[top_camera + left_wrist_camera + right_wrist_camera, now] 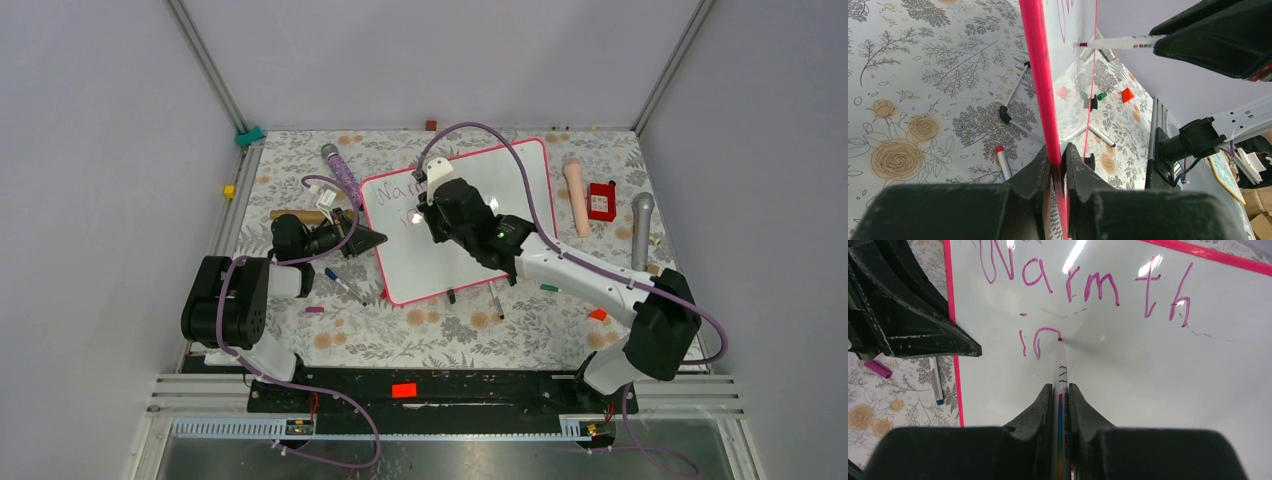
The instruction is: Write a sentence on the whiteboard
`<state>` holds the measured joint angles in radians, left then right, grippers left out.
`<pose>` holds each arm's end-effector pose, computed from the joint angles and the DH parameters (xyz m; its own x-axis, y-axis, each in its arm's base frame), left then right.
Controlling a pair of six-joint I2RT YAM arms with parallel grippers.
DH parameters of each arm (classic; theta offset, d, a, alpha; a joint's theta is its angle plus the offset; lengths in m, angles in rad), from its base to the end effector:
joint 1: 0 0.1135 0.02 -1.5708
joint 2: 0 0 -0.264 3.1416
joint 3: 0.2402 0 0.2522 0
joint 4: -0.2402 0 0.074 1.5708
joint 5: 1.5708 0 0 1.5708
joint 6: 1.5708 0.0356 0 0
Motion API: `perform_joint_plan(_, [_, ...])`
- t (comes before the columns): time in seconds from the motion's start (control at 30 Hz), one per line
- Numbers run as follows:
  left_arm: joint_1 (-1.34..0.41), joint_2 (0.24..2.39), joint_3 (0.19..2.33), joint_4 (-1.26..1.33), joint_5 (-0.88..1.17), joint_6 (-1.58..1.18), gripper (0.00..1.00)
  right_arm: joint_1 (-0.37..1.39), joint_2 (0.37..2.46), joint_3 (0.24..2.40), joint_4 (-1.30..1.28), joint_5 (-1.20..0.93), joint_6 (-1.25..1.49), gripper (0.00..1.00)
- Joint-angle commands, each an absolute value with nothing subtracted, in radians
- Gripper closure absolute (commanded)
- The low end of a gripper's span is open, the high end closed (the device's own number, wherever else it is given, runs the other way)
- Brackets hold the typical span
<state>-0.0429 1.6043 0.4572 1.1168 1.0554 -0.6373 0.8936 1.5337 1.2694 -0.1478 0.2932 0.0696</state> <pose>0.2742 -0.0428 0.1759 -0.5539 -0.2698 -0.7877 0.6973 0.3666 -0.6159 0.2345 0.2752 0.3280 -0.2907 -0.2553 -0.9221 -0.5613 0.8260 -0.0518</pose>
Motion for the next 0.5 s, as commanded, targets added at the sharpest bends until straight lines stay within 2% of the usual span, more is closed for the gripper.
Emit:
perform_joint_plan(0.0, [-0.031, 1.613, 0.448, 1.173, 0.979, -0.525, 1.0, 0.877, 1.499, 1.228, -0.189, 0.272, 0.084, 1.0])
perform_joint_plan(0.3, [-0.031, 1.615, 0.451, 1.172, 0.978, -0.525, 1.0, 0.877, 1.466, 1.202, -0.207, 0.271, 0.099, 1.0])
perform_joint_plan(0.47, [-0.031, 1.617, 0.455, 1.159, 0.972, -0.522, 1.0, 0.877, 1.38, 1.218, -0.213, 0.236, 0.114, 1.0])
